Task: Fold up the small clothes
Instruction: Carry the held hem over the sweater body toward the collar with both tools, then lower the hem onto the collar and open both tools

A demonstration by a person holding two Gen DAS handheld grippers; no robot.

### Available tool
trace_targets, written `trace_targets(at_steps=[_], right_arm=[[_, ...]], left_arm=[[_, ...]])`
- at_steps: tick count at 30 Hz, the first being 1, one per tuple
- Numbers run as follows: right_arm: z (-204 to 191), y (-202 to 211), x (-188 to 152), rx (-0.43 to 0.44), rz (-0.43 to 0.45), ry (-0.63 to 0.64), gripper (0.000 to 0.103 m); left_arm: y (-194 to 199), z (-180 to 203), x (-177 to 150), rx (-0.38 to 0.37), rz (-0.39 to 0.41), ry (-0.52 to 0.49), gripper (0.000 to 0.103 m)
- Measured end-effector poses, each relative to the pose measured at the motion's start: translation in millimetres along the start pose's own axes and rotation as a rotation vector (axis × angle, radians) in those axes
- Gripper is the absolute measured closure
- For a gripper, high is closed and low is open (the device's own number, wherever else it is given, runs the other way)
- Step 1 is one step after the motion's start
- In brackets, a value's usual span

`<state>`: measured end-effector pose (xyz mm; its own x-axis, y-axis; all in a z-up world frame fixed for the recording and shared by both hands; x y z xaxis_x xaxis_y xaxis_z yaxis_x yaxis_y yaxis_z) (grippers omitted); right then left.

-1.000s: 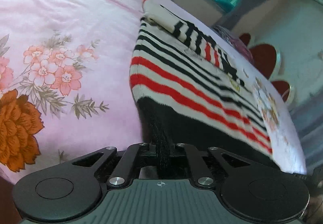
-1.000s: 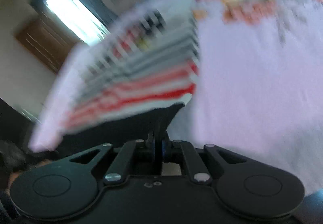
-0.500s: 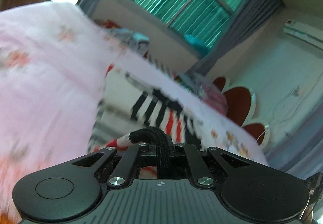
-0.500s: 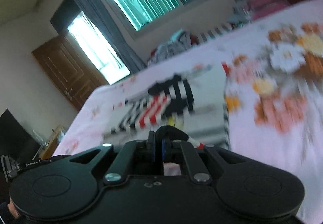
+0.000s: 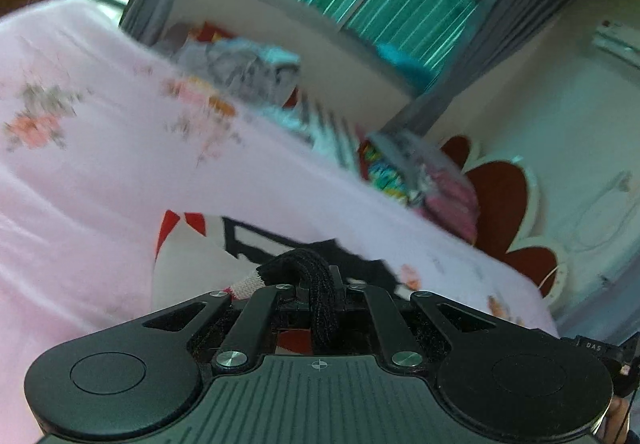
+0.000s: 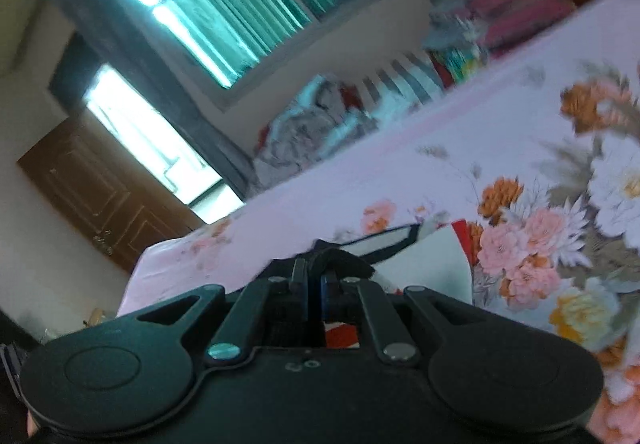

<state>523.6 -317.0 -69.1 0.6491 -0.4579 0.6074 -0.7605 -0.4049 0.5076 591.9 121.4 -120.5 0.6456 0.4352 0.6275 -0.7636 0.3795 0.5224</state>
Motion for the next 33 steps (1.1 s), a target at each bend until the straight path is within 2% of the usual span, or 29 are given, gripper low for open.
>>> trace_targets(at_steps=[6,10,11,12,13,14,15,16,19,22,24,26,28,29,31,32,33], right_arm=[[37.0,-63.4,-2.3,-0.048,-0.070,-0.104,0.097],[54.1,-91.5,-3.1,-0.056,-0.116,-0.140,0.093],[53.9,-93.8,-1.6,-0.071,-0.102,-0.114,0.085],[52.6,-92.9,1.1,-0.100,-0.077,-0.083,0.072],[51.9,-91.0,5.0,-0.117,-0.051,-0.065,0.065],[50.7,-87.3,8.5,-0.110,-0.020,-0.055,0.053],[49.7,-83.4,11.2,-0.097,-0.001,-0.052,0.051],[49.0,-80.6,13.8,-0.096,0.012,-0.042,0.051],[47.4,-74.2,16.4,-0.084,0.030,-0.012,0.053],[42.1,-80.9,9.2,-0.082,-0.015,0.046,0.054],[35.3,-89.6,4.2,-0.095,-0.052,0.102,0.054],[29.2,-99.9,-1.4,-0.118,-0.090,0.183,0.054],[23.2,-109.6,-5.9,-0.168,-0.129,0.268,0.056],[21.5,-116.8,-10.2,-0.225,-0.158,0.327,0.058],[20.0,-125.8,-17.6,-0.280,-0.193,0.405,0.066],[18.2,-128.1,-20.0,-0.280,-0.198,0.432,0.079],[15.2,-128.5,-20.5,-0.274,-0.194,0.452,0.092]], left_arm=[[-75.7,-23.3,-0.8,0.015,-0.098,0.023,0.098],[-92.5,-26.6,-6.8,0.000,-0.113,0.025,0.097],[-93.6,-24.9,-5.6,0.010,-0.104,0.006,0.089],[-92.4,-21.1,-4.0,0.024,-0.081,-0.018,0.070],[-91.3,-18.8,-0.6,0.028,-0.056,-0.034,0.057],[-87.4,-15.3,3.9,0.034,-0.017,-0.054,0.027],[-85.0,-13.7,9.7,0.037,0.017,-0.074,0.018],[-83.6,-11.1,13.9,0.032,0.030,-0.091,0.018],[-85.6,-7.6,20.5,0.041,0.002,-0.156,0.019],[-97.1,-6.4,18.4,0.078,-0.064,-0.239,0.023],[-108.8,-8.1,12.9,0.102,-0.131,-0.268,0.040],[-120.9,-14.2,4.2,0.160,-0.186,-0.282,0.052],[-124.2,-18.7,-3.9,0.190,-0.204,-0.295,0.058],[-124.6,-19.1,-5.3,0.203,-0.197,-0.305,0.065],[-125.3,-20.5,-5.1,0.216,-0.181,-0.300,0.084],[-122.6,-20.7,-4.9,0.207,-0.163,-0.295,0.099],[-119.0,-20.2,-4.4,0.205,-0.141,-0.291,0.099]])
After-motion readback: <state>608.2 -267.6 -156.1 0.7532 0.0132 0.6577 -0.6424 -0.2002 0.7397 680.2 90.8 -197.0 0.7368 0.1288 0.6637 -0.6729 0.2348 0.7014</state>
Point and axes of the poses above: each gripper's, at about its wrist camera, not at the fingertips, and y roughly against the way its jaws point, z to its right, x to its top, the point moved 6 cm from there along -y, roughly the way its jaws point, and after that the axes turned 1 degree about y, right-handed, at the moved point
